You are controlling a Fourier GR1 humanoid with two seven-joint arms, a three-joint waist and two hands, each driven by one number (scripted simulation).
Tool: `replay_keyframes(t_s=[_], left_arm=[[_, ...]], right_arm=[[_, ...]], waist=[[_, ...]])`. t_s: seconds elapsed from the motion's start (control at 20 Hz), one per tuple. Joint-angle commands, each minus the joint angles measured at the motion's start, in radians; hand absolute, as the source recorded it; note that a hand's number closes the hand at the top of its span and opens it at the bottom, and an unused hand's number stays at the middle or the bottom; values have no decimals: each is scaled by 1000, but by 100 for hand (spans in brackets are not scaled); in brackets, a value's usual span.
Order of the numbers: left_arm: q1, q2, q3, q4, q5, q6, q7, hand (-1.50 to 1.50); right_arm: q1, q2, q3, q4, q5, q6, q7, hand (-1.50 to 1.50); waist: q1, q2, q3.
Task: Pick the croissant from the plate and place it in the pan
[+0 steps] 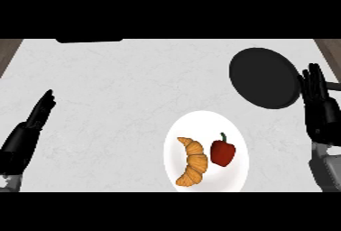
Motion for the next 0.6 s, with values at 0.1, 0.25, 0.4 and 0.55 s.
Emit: replay_keyframes(t_s=[0.1,0.25,0.4,0.55], left_arm=[[-101,-70,-3,0,30,26,95,0],[-149,-130,17,-21,72,60,99,0],[-191,-149,54,21,122,74,211,0],[-201,-180,41,21,90,121,225,0]], right_arm=[[-38,66,190,44,-25,260,-6,150],[-38,124,389,32,-27,470,2,150],[104,90,370,36,214,255,-280,-150],[196,43,328,-27,274,143,-359,-150]], waist=[[48,-28,-17],[97,-19,-15],[9,-40,-18],[-4,-44,-19]])
